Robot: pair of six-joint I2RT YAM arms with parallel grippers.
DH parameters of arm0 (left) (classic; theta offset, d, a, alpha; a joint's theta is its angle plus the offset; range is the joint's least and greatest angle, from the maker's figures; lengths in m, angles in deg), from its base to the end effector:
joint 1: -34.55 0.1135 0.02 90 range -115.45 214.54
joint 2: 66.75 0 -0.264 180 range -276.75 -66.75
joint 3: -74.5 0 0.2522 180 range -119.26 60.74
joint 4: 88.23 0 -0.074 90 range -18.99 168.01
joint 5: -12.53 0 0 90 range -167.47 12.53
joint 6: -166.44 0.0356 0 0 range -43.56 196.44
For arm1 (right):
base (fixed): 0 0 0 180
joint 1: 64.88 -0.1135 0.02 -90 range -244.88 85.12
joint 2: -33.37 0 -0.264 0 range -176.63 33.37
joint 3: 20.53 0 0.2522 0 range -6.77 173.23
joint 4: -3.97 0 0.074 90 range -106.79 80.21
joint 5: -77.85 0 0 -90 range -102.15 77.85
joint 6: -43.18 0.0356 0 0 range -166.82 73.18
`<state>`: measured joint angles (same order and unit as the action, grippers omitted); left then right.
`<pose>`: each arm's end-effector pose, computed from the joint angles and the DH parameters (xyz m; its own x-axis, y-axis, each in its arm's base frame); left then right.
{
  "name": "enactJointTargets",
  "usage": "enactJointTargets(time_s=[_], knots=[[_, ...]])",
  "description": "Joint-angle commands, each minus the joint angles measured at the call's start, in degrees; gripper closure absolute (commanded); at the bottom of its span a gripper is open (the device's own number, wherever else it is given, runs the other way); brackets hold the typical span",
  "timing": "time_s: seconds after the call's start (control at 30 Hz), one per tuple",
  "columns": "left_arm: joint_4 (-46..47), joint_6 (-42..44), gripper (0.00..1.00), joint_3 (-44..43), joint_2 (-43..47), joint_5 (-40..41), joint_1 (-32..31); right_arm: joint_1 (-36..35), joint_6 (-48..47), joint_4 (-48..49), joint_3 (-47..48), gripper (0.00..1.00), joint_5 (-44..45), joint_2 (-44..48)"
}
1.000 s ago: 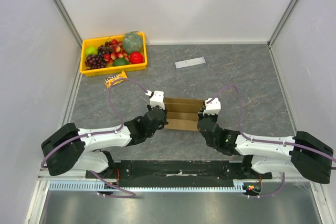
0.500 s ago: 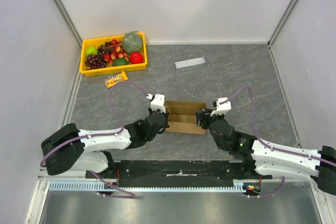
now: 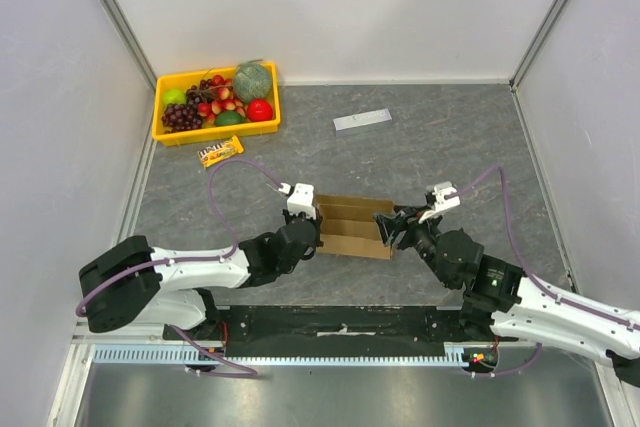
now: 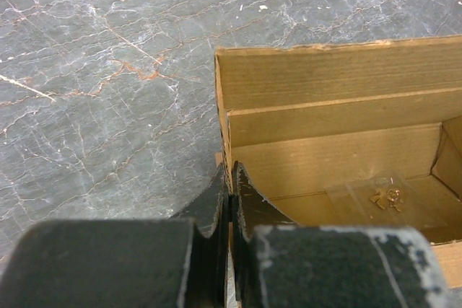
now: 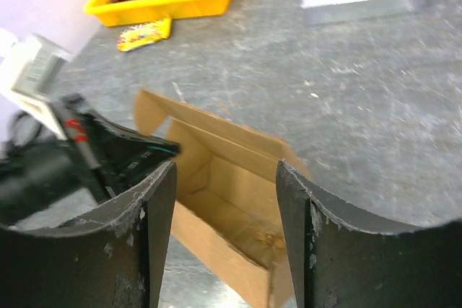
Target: Fold the paper box
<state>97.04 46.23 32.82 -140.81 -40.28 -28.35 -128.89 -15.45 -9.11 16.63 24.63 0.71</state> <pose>0.1338 -0.2142 0.1856 -0.4129 -0.0730 -0.9078 0.2966 0.9317 -0.2098 0.0851 0.1260 0.2605 -0.2955 0.3452 -0.8908 -0.3592 0.8239 0.4385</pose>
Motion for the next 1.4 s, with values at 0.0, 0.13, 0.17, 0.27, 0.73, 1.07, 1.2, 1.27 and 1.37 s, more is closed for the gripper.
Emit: enactJointTargets(time_s=[0.0,0.13,0.17,0.27,0.73,1.07,1.2,1.27,1.37], knots=[[-0.83,-1.60,0.98,1.29,-0.21,2.45,-1.18,-0.33,-4.65,0.89,8.49,0.36,-9.60,-2.74],[-0.40,-0.90,0.98,1.38,-0.03,3.24,-1.97,-0.33,-3.87,-2.77,15.61,0.39,-5.77,-10.03],[-0.13,-0.72,0.98,1.64,0.23,3.33,-2.14,-0.33,-3.34,-4.36,17.54,0.41,-2.62,-11.35],[1.01,-0.46,0.98,2.43,0.58,3.33,-2.93,0.11,-4.39,-7.62,22.38,0.43,2.33,-16.53],[4.09,0.69,0.98,4.89,2.26,4.73,-5.22,16.63,2.21,-20.46,29.16,0.66,-24.27,-33.68],[4.44,0.69,0.89,4.72,2.17,5.17,-6.10,16.90,1.41,-19.15,26.97,0.65,-33.87,-38.79],[4.00,-0.10,0.84,5.33,3.31,4.82,-6.71,16.81,1.67,-18.88,25.74,0.65,-34.40,-38.09],[3.56,-0.63,0.81,5.60,4.10,4.56,-7.15,16.90,1.85,-18.97,25.03,0.65,-35.01,-37.74],[2.25,-1.42,0.74,6.04,5.85,4.56,-8.21,16.90,2.29,-18.79,24.15,0.65,-35.37,-36.95]])
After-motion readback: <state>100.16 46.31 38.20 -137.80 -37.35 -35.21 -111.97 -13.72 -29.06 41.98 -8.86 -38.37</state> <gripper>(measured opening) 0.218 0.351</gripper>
